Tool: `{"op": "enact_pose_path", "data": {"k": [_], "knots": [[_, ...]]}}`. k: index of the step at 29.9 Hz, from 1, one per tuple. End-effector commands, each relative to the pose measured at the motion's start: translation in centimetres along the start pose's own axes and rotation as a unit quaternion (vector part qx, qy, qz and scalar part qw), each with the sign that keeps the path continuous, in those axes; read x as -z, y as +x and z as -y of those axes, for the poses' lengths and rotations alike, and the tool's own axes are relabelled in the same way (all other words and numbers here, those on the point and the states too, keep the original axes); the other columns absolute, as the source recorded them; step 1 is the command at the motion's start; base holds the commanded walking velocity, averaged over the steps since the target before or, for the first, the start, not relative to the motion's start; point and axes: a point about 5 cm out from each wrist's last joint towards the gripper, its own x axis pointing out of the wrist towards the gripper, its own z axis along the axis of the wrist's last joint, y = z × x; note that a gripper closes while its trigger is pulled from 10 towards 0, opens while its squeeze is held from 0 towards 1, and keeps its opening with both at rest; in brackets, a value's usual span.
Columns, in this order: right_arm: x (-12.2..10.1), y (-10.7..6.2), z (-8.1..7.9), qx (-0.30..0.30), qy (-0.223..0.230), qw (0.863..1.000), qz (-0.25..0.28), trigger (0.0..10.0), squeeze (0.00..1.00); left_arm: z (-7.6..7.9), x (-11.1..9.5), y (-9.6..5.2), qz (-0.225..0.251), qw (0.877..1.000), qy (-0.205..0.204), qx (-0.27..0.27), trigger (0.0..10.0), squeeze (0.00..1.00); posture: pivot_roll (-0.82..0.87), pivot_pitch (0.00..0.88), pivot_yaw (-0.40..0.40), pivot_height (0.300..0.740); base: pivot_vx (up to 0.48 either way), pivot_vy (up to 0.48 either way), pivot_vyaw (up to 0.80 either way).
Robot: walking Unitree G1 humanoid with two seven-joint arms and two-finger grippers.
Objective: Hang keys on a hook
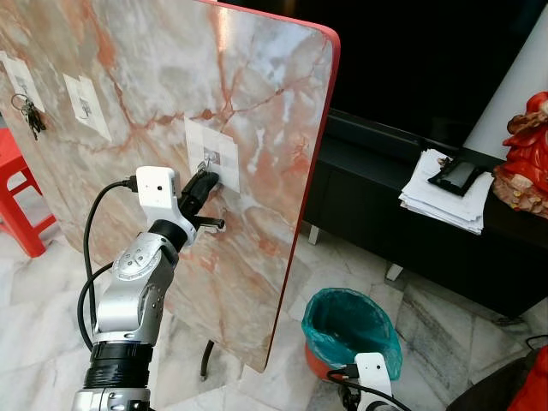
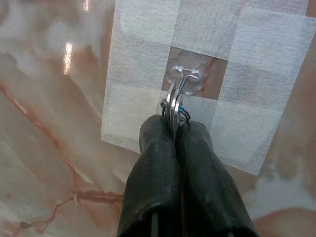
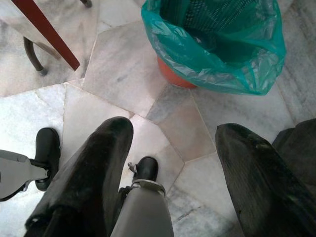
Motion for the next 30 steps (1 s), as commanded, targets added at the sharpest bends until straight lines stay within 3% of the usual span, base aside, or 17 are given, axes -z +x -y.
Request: {"op": "enact_pose_path", "data": {"k": [1, 19, 24, 25, 26, 30], "knots": [[0.3, 0.0, 0.3, 0.003, -0.001, 1.0, -0.008, 10.0, 0.0, 0.1, -0.4, 0.1, 0.008, 1.0, 0.003, 0.002, 10.0, 0.0, 0.05, 0.0, -0.113, 0.74, 0.0, 0.0, 0.0], [0.3, 0.0, 0.2, 0.002, -0.002, 1.0, -0.008, 10.0, 0.0, 0.2, 1.0, -1.1, -0.011, 1.0, 0.006, -0.01, 10.0, 0.0, 0.05, 0.0, -0.115, 0.74, 0.0, 0.0, 0.0], [0.3, 0.0, 0.3, 0.002, -0.003, 1.0, -0.008, 10.0, 0.0, -0.1, 1.0, -1.0, -0.016, 0.999, 0.026, -0.02, 10.0, 0.0, 0.05, 0.0, -0.114, 0.74, 0.0, 0.0, 0.0], [0.3, -0.1, 0.3, 0.002, -0.003, 1.0, -0.008, 10.0, 0.0, -0.2, 1.0, -1.0, -0.016, 0.999, 0.033, -0.021, 10.0, 0.35, 0.05, 0.0, -0.114, 0.74, 0.0, 0.0, 0.0], [0.3, -0.1, 0.3, 0.002, -0.003, 1.0, -0.008, 10.0, 0.0, -0.2, 1.0, -1.0, -0.016, 0.999, 0.032, -0.022, 10.0, 1.0, 0.05, 0.0, -0.114, 0.74, 0.0, 0.0, 0.0], [0.3, -0.1, 0.3, 0.002, -0.003, 1.0, -0.008, 10.0, 0.0, -0.2, 1.0, -1.0, -0.015, 0.999, 0.028, -0.023, 10.0, 1.0, 0.05, 0.0, -0.114, 0.74, 0.0, 0.0, 0.0]]}}
